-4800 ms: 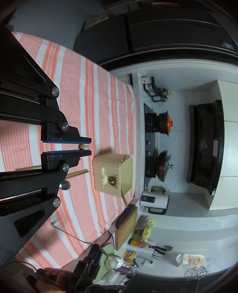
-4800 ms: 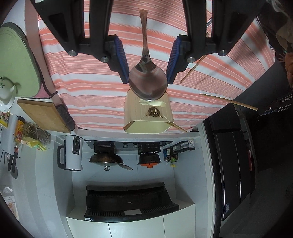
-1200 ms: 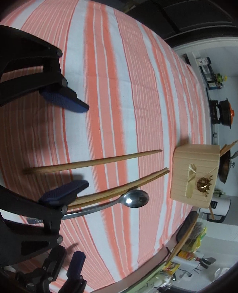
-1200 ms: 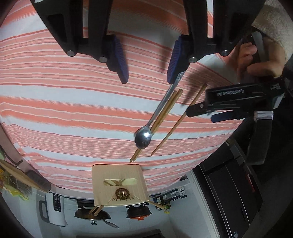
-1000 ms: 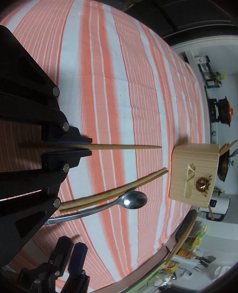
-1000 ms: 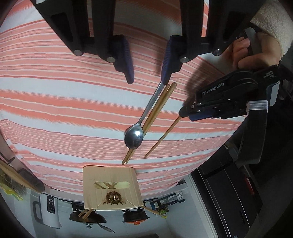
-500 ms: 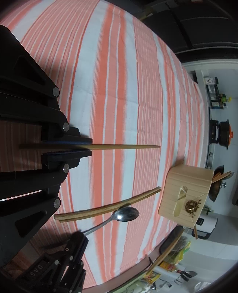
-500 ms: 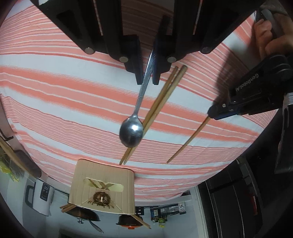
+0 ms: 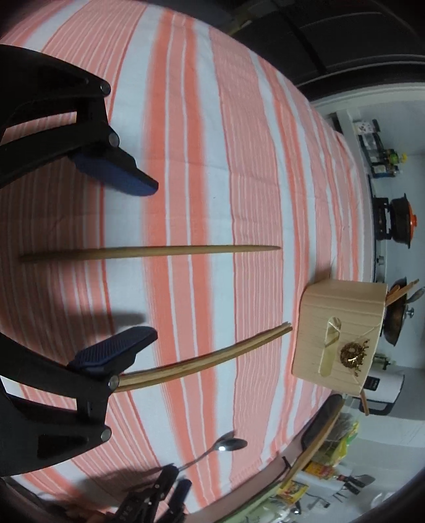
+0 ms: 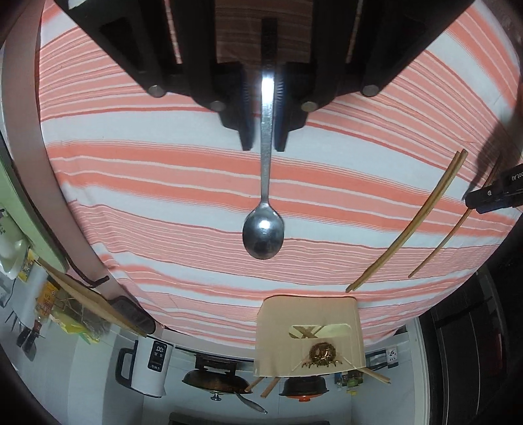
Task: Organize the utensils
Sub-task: 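Open both tools, leaving the chopstick and spoon on the cloth, then reposition both open tools over the chopstick and the spoon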
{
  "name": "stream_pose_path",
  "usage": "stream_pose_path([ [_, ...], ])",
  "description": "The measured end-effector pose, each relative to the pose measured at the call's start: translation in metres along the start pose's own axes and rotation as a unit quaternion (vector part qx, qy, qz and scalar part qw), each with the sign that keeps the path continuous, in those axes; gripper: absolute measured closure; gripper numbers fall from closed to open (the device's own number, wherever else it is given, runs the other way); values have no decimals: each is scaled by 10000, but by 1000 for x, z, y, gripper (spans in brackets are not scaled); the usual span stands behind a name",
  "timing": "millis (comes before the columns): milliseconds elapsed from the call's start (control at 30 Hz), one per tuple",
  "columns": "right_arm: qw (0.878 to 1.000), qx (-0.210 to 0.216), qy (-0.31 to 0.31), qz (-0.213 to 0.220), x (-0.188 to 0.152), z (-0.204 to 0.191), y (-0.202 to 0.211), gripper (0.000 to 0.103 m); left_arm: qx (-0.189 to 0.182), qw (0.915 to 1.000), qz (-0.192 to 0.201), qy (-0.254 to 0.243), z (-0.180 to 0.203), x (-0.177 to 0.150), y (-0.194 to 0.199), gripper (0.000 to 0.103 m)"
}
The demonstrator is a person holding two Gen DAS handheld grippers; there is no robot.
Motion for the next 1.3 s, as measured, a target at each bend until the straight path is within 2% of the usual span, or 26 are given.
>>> stream_pose_path([
  [33,10000,-22,94,-23,2,1,-2,41,108,9999,20,-93,0,4,-3,18],
  [67,9998,-47,200,-28,4,0,-5,38,208,9997,-6,-161,0,7,-7,18],
  [133,9997,58,238,-34,6,1,-9,38,392,9988,-136,-252,-3,10,-20,16],
  [167,9998,114,176,-36,7,3,-10,38,419,9986,-182,-268,-4,11,-25,12],
  [200,9998,146,110,-37,7,4,-11,37,463,9985,-179,-222,-9,11,-28,2],
  [233,9998,211,37,-27,7,7,-12,36,434,9987,-240,-146,-13,10,-32,0],
  [300,9996,288,-78,-12,5,10,-12,32,167,9990,-397,115,-19,8,-38,0],
  [500,9995,316,-75,-5,5,9,-12,29,195,9990,-386,123,-21,8,-40,1],
  [667,9986,529,-6,-60,4,4,-14,12,213,9990,-361,153,-20,8,-38,0],
  [833,9979,638,-48,-68,4,4,-14,8,275,9988,-336,212,-20,3,-34,0],
  [1000,9985,497,106,-205,4,0,-19,5,247,9989,-331,206,-21,4,-35,0],
  [1300,9982,591,16,-138,3,3,-17,4,208,9990,-299,252,-23,4,-35,0],
])
Point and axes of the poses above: each gripper's, at about its wrist camera, not at the fingertips, and y roughly against the way its jaws point, z to its right, x to its top, the point moved 6 cm from there along -y, roughly the way its jaws point, and after that the axes turned 14 degrees about x, right-handed, at the moved point
